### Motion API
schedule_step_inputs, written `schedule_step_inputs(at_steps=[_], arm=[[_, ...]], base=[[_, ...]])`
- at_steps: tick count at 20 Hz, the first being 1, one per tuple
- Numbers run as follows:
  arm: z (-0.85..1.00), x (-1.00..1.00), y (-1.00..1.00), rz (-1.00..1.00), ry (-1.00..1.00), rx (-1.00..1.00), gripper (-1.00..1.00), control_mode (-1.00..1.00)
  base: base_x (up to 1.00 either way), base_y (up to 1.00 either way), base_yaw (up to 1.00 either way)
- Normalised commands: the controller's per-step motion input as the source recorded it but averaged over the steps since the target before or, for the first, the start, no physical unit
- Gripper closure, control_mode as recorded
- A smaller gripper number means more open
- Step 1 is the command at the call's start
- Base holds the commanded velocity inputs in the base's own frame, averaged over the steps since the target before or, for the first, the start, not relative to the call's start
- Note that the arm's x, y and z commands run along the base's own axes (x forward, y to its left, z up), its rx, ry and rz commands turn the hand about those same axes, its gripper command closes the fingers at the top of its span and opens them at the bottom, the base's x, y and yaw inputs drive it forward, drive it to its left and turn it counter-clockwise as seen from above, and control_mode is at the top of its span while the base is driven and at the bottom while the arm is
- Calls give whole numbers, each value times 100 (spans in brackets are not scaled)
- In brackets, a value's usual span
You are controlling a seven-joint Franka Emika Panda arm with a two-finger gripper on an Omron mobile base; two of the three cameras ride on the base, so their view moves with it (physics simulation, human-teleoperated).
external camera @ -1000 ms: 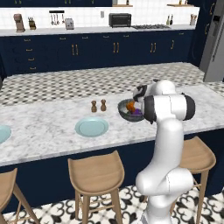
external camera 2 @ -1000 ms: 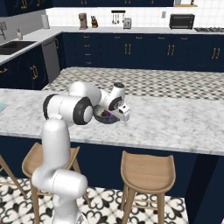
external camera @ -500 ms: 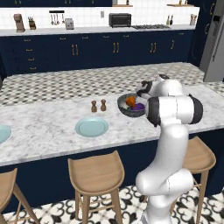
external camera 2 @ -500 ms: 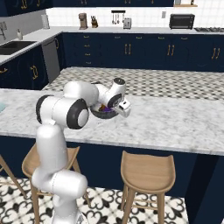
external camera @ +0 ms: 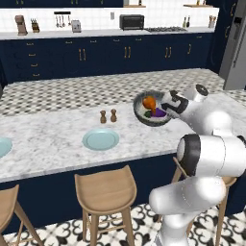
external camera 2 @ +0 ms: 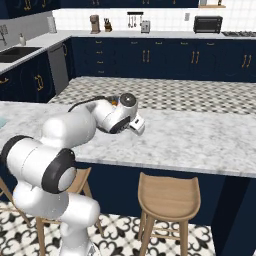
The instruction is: Pick the chicken drumstick and eggplant from their plates and place them in the bowl. Then put the bowl in the fridge.
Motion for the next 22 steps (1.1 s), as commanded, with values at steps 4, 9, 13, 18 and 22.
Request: schedule_step_inputs(at_steps=[4,9,13,18,22], arm=[[49,-100,21,-8,6,2,100,-100],[36,-97,4,-20,18,11,100,-100],[-5,-38,-1,-42,36,8,100,-100],[10,-55,1,-15,-7,12,100,-100],[55,-93,3,-15,-18,12,100,-100]], base=[[0,0,0],[0,0,0],[0,0,0],[0,0,0],[0,0,0]])
